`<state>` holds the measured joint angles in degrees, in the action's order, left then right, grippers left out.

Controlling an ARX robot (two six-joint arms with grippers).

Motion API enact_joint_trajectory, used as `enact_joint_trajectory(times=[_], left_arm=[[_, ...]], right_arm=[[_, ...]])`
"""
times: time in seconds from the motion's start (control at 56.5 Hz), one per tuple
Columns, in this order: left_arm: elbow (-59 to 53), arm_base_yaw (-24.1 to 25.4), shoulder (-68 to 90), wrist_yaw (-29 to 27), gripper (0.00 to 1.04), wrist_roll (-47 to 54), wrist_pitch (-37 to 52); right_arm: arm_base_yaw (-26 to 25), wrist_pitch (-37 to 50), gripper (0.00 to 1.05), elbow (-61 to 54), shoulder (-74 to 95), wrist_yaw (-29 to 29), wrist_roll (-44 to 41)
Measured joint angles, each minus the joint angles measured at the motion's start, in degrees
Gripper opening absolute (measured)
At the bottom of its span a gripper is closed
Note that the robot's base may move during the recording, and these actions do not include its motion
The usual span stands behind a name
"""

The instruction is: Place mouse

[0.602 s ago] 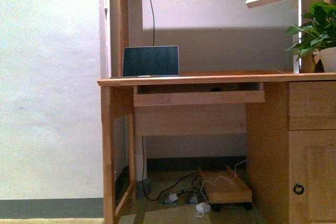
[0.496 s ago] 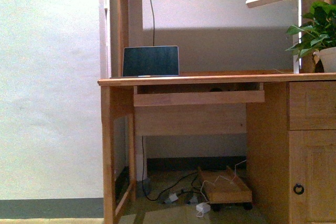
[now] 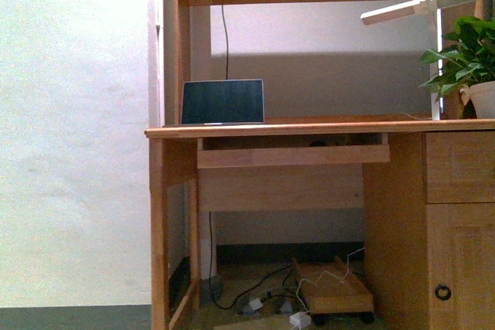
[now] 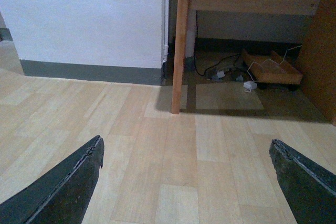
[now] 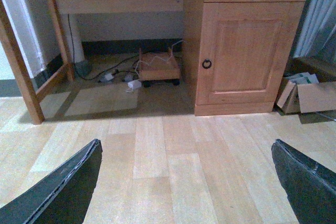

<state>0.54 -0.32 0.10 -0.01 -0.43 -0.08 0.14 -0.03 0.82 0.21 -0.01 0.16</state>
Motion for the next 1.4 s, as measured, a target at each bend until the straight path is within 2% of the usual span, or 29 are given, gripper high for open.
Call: enact_joint_trajectory(times=[1.399], left_arm=[[0.00,0.00,0.00,0.00,0.97,-0.02,0.00]], right_arm=[[0.00,0.00,0.97,0.00,0.02,-0.02,0.00]])
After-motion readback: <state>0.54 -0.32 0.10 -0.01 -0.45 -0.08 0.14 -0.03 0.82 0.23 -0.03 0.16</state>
